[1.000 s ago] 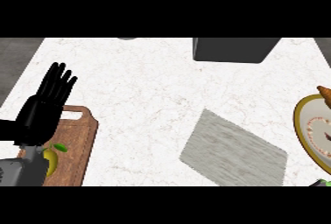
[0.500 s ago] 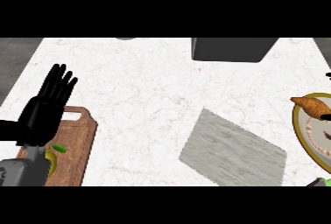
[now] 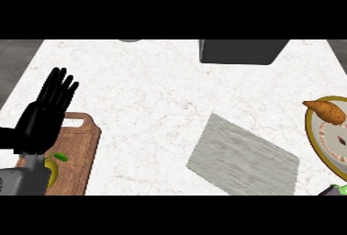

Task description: Pick the croissant from the placemat and place it in the bowl

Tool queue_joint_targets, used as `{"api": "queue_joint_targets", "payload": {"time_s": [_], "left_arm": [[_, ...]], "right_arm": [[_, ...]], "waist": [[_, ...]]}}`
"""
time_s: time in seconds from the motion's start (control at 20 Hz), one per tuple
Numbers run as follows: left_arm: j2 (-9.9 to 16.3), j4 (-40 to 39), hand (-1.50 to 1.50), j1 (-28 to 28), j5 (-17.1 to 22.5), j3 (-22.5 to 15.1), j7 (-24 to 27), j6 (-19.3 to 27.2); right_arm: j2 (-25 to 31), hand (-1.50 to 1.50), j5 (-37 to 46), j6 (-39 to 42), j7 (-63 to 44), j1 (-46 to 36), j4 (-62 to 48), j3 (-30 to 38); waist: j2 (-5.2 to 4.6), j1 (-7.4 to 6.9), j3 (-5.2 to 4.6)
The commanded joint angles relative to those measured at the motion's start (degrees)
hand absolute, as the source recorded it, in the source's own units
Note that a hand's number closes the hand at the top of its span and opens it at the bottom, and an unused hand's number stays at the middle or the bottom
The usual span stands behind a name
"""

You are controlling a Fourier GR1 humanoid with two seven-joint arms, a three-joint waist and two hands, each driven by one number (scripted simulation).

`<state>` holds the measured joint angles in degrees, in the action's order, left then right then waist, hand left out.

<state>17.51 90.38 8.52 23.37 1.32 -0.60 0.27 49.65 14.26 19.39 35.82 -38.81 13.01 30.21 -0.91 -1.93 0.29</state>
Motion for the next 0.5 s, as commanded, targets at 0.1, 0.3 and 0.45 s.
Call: {"api": "queue_joint_targets", "payload": {"time_s": [0.1, 0.3, 0.45], "left_arm": [[-0.4, -0.5, 0.00, 2.0, -0.2, 0.6, -0.9, 0.9], [-0.5, 0.3, 0.00, -0.1, 0.3, 0.7, -0.5, 0.2], [0.5, 0.6, 0.00, -0.7, -0.1, 1.2, 0.1, -0.5]], "right_arm": [[8.4, -1.50, -3.8, 6.8, 1.3, 3.9, -4.6, 4.7], [11.4, -1.50, -4.6, 10.1, 4.0, 9.6, -6.3, 5.9], [14.8, -1.50, -5.5, 13.2, 3.4, 10.7, -6.2, 6.9]], "waist": [[-0.11, 0.59, 0.09], [-0.22, 0.64, 0.33], [-0.18, 0.48, 0.43]]}}
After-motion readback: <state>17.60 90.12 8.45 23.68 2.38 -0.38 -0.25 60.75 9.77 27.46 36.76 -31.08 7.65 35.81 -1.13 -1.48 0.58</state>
